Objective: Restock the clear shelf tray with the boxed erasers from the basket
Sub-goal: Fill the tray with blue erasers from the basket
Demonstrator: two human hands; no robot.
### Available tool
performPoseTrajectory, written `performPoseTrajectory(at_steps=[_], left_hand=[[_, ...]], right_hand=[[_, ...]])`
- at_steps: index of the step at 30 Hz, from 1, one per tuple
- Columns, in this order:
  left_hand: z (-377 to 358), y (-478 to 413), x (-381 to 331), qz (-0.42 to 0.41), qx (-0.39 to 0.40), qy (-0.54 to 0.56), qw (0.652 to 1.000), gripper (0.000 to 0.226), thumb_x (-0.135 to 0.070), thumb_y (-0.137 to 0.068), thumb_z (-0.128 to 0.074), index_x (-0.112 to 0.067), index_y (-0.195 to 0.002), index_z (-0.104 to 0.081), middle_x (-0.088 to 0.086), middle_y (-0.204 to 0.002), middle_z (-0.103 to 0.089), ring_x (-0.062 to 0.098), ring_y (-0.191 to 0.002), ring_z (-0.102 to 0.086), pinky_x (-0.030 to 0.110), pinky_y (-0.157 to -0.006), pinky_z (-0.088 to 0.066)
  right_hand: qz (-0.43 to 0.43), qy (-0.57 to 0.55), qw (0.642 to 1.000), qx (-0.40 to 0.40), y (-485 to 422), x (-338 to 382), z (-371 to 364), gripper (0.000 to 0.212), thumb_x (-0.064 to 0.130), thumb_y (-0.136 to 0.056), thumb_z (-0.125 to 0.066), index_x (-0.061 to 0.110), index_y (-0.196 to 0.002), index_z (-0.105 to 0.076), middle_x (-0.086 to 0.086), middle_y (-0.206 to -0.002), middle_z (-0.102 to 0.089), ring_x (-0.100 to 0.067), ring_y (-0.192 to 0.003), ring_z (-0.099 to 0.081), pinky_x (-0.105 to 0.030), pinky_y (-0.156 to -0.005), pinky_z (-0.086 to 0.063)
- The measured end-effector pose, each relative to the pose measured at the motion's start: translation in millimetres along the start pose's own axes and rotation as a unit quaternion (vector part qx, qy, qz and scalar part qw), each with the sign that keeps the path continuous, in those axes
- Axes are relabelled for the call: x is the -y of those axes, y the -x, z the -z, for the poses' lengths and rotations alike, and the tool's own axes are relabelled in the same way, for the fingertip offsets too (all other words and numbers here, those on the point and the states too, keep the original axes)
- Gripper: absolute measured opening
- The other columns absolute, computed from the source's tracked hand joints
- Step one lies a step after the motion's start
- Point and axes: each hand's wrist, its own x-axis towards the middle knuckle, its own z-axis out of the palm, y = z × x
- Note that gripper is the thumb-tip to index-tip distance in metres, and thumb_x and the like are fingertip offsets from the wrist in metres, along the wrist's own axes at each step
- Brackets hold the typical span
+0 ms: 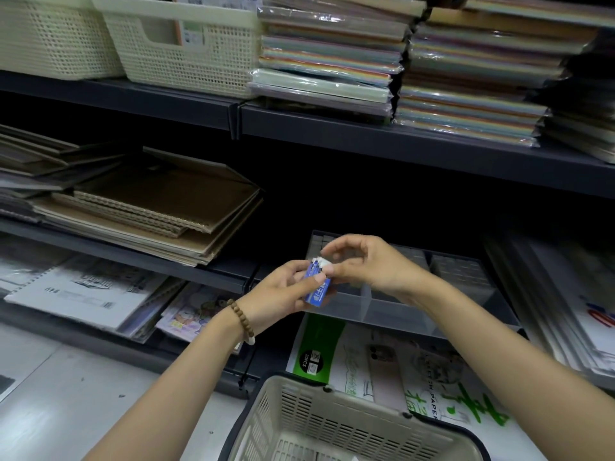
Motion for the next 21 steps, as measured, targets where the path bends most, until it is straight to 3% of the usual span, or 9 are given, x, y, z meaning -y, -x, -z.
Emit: performPoseTrajectory(at_steps=[3, 5, 8, 10, 12, 14, 18, 21], left_hand=[[6.0, -2.8, 2.1, -0.001, -0.001, -0.012, 1.0, 0.058, -0.031, -0.074, -0.062, -0.008, -0.121, -0.037, 0.006, -0.109, -0.069, 0.02, -0.104, -0.066, 0.026, -0.085, -0.054], [6.0, -7.3, 3.5, -0.013, 0.002, -0.032, 0.999, 0.055, -0.035, -0.074, -0.064, -0.012, -0.118, -0.04, 0.01, -0.116, -0.064, 0.02, -0.107, -0.064, 0.028, -0.089, -0.051], [6.4, -17.0, 4.0, -0.054, -0.01, -0.102, 0.993, 0.048, -0.04, -0.076, -0.062, -0.019, -0.117, -0.047, 0.006, -0.123, -0.054, 0.019, -0.11, -0.061, 0.03, -0.091, -0.051], [8.6, -23.8, 4.4, -0.093, -0.048, -0.16, 0.981, 0.046, -0.043, -0.076, -0.06, -0.027, -0.117, -0.047, 0.004, -0.119, -0.051, 0.014, -0.105, -0.059, 0.022, -0.084, -0.052], [18.6, -30.5, 7.9, -0.115, -0.115, -0.204, 0.965, 0.051, -0.041, -0.078, -0.061, -0.03, -0.124, -0.041, 0.003, -0.122, -0.049, 0.009, -0.106, -0.055, 0.013, -0.08, -0.049], [32.4, -33.3, 15.2, -0.099, -0.145, -0.264, 0.948, 0.063, -0.035, -0.082, -0.065, -0.025, -0.136, -0.034, 0.0, -0.132, -0.044, 0.01, -0.114, -0.049, 0.014, -0.085, -0.046], [44.0, -35.2, 35.7, -0.003, -0.07, -0.324, 0.944, 0.095, -0.026, -0.074, -0.077, -0.016, -0.147, -0.018, 0.0, -0.147, -0.033, 0.016, -0.129, -0.04, 0.032, -0.105, -0.04], [41.3, -37.8, 42.7, -0.017, -0.06, -0.322, 0.945, 0.084, -0.022, -0.076, -0.076, -0.016, -0.144, -0.027, -0.001, -0.141, -0.043, 0.009, -0.118, -0.049, 0.016, -0.09, -0.048]], right_hand=[[-0.03, -0.016, 0.999, 0.036, 1.7, 0.2, 4.9, 0.033, 0.018, -0.084, -0.068, 0.013, -0.117, -0.061, -0.009, -0.114, -0.065, -0.02, -0.095, -0.069, -0.024, -0.083, -0.056], [-0.026, -0.036, 0.997, 0.064, 2.1, 1.3, 7.6, 0.027, 0.017, -0.088, -0.064, 0.012, -0.114, -0.063, -0.009, -0.109, -0.069, -0.018, -0.096, -0.069, -0.022, -0.08, -0.056], [-0.02, -0.049, 0.998, 0.04, -1.6, -1.0, 13.6, 0.028, 0.014, -0.085, -0.066, 0.008, -0.113, -0.063, -0.011, -0.107, -0.069, -0.018, -0.094, -0.069, -0.021, -0.077, -0.056], [-0.011, -0.029, 1.0, 0.004, -5.4, -8.0, 18.3, 0.033, 0.011, -0.086, -0.065, 0.001, -0.116, -0.059, -0.015, -0.108, -0.065, -0.018, -0.093, -0.067, -0.023, -0.078, -0.057], [0.006, 0.004, 0.999, -0.036, -9.5, -17.4, 23.2, 0.033, 0.007, -0.087, -0.062, -0.006, -0.116, -0.055, -0.014, -0.105, -0.061, -0.016, -0.091, -0.065, -0.02, -0.076, -0.056], [0.011, 0.067, 0.995, -0.07, -14.3, -27.7, 26.2, 0.032, 0.006, -0.088, -0.061, -0.008, -0.115, -0.052, -0.012, -0.104, -0.058, -0.016, -0.091, -0.062, -0.016, -0.074, -0.055], [-0.021, 0.277, 0.959, -0.062, -25.8, -47.8, 18.9, 0.047, 0.023, -0.088, -0.064, 0.004, -0.128, -0.048, -0.012, -0.12, -0.058, -0.02, -0.105, -0.059, -0.026, -0.088, -0.048], [-0.011, 0.296, 0.952, -0.073, -33.5, -51.8, 1.6, 0.049, 0.027, -0.088, -0.063, 0.01, -0.131, -0.047, -0.009, -0.126, -0.056, -0.021, -0.108, -0.057, -0.028, -0.09, -0.046]])
